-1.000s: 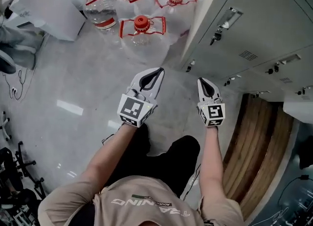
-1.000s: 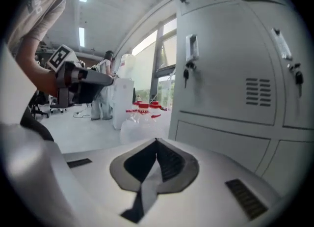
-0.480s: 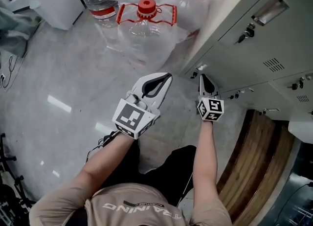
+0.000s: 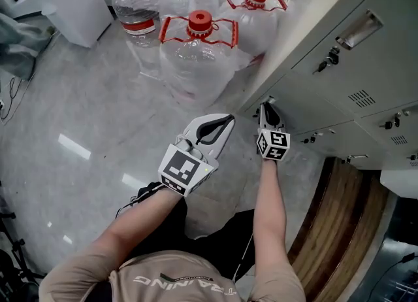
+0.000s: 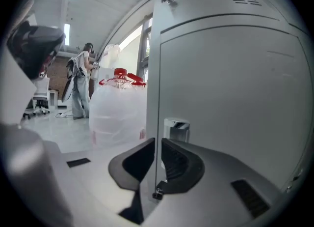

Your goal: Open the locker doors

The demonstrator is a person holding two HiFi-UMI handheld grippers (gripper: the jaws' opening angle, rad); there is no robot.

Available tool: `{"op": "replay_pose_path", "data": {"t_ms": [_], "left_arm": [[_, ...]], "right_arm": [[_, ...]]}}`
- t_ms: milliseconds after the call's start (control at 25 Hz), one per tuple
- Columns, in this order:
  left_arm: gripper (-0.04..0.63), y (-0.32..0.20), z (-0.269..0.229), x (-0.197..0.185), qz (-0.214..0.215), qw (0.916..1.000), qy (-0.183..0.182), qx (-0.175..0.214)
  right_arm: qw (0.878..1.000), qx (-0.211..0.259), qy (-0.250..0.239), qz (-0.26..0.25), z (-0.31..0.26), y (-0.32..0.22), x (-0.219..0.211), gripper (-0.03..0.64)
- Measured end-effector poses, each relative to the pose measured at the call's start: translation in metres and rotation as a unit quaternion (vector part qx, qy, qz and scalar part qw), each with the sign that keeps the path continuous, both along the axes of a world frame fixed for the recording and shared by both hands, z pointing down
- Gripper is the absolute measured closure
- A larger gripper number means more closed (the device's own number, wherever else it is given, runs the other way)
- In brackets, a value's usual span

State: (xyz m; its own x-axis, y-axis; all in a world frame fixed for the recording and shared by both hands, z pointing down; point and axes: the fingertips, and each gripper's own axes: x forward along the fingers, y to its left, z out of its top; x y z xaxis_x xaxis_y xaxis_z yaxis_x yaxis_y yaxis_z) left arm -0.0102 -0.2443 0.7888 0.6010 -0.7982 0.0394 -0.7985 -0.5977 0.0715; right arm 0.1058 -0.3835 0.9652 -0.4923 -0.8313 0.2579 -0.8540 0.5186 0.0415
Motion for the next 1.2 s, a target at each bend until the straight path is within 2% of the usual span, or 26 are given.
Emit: {"op": "replay_pose_path", "data": {"t_ms": [80,200,440,520,640,840,1200], "left_arm": [[0.589,0.003,-0.006,0.002,0.007,0.9998,-0.013,0.016],[0.589,0.007,-0.005,-0.001,0.012,0.9994,-0.025,0.019],[0.589,0.002,-0.005,-0.004,0.013,0.9993,-0.026,0.023],[0.589,0.002,-0.003,-0.001,0.019,0.9992,-0.028,0.021],[0.589,0.002,-0.004,0.001,0.026,0.9988,-0.033,0.025],[0.589,-0.001,-0.003,0.001,0.029,0.9982,-0.044,0.028],[0.589,-0.005,-0.001,-0.009,0.018,0.9981,-0.052,0.027]], "right_arm": [[1.0,-0.002,0.017,0.004,0.006,-0.003,0.002,0.606],[0.999,-0.004,0.026,0.021,0.01,-0.004,0.007,0.606],[0.999,-0.002,0.021,0.047,0.01,-0.011,0.012,0.584],[0.999,-0.007,0.005,0.047,0.011,-0.011,0.014,0.538],[0.999,-0.007,-0.007,0.042,0.012,-0.014,0.012,0.538],[1.0,-0.001,0.012,0.025,0.013,-0.022,-0.001,0.538],[0.999,-0.004,0.007,0.037,0.013,-0.022,-0.006,0.537]]}}
